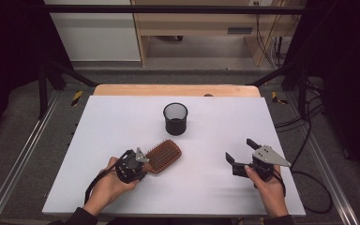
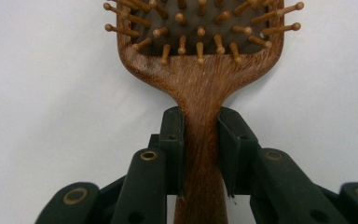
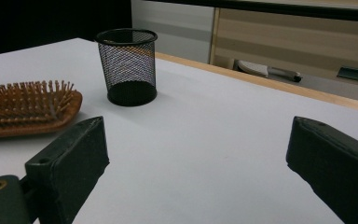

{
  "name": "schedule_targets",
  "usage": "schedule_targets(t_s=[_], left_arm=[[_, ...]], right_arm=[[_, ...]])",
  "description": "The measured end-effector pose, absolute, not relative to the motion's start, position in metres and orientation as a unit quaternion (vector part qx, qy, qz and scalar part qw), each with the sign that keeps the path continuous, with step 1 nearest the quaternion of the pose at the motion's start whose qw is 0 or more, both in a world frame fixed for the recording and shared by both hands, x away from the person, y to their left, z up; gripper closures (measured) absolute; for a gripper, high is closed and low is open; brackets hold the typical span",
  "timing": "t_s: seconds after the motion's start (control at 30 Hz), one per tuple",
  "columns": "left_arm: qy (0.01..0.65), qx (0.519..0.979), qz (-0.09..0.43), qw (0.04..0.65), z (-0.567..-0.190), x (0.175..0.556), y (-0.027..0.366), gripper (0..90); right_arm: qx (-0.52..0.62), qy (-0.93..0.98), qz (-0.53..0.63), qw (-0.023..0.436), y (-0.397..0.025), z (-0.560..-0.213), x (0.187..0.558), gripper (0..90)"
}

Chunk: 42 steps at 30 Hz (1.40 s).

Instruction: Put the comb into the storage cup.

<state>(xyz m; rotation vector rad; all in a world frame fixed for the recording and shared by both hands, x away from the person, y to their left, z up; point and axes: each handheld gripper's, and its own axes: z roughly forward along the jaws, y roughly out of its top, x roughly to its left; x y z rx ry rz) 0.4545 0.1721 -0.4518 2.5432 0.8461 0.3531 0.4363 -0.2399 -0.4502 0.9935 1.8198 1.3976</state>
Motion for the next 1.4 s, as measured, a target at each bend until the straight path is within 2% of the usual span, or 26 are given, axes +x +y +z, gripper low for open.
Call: schedule_targets(t_s=[0.33,0.53,0.87,1.4], left_arm=[[0.326,0.878,0.177,0.302,-0.439,0.455,0.183,72.9],[0.328,0.859,0.213,0.330,-0.438,0.451,0.190,72.9],[0.338,0.841,0.224,0.359,-0.437,0.448,0.199,72.9],[0.338,0.824,0.231,0.392,-0.435,0.438,0.198,72.9]], right_arm=[[0.377,0.687,0.542,0.303,-0.237,-0.450,0.435,5.4],[0.391,0.674,0.569,0.262,-0.227,-0.448,0.436,5.1],[0.392,0.668,0.599,0.202,-0.199,-0.448,0.434,5.6],[0.388,0.680,0.601,0.163,-0.154,-0.449,0.437,4.9]])
